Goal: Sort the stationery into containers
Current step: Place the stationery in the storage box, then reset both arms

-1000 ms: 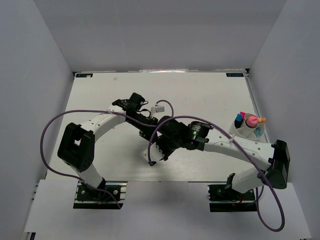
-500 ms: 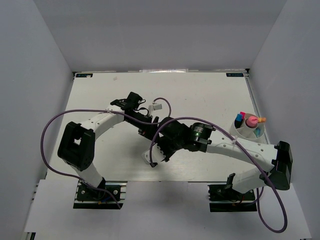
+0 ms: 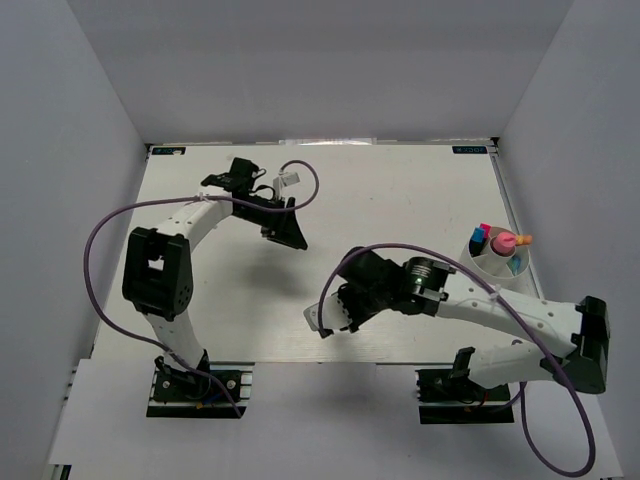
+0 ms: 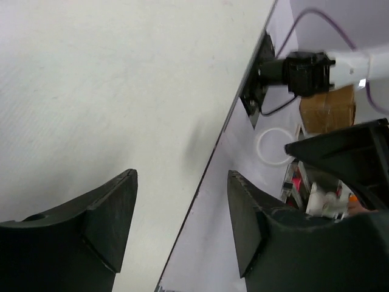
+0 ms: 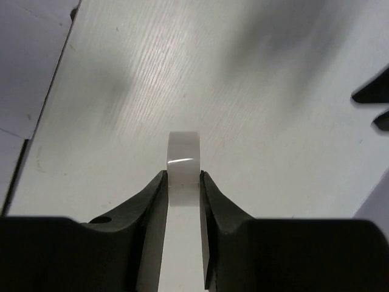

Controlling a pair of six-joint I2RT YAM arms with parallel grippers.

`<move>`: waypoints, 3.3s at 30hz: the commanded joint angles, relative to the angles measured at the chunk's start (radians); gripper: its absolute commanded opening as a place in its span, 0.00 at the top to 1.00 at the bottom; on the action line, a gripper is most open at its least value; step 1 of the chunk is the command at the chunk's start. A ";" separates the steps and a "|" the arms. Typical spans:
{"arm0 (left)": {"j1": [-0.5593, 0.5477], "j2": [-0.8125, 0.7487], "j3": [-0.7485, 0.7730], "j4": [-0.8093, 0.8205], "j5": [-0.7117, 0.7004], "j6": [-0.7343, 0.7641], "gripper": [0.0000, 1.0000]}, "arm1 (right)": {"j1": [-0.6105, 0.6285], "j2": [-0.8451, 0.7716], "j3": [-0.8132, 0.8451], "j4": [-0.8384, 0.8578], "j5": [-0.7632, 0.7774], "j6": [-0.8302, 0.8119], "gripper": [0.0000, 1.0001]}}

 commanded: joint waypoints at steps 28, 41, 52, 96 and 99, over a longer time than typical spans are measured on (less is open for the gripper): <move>0.059 0.008 -0.031 0.010 0.042 0.058 0.02 | -1.081 0.104 0.301 -0.499 -0.140 -0.006 1.00; 0.059 0.012 -0.055 0.019 0.051 0.081 0.02 | -1.379 0.093 0.178 -0.473 -0.127 -0.196 1.00; 0.059 0.025 -0.071 0.038 0.051 0.071 0.02 | -1.410 0.058 0.089 -0.330 -0.069 -0.239 1.00; 0.059 -0.084 -0.075 0.136 -0.202 -0.095 0.02 | -1.360 0.304 0.699 -0.473 -0.320 0.002 0.36; 0.080 -0.119 -0.045 0.153 -0.343 -0.164 0.02 | -1.315 0.442 0.981 -0.506 -0.422 0.217 0.31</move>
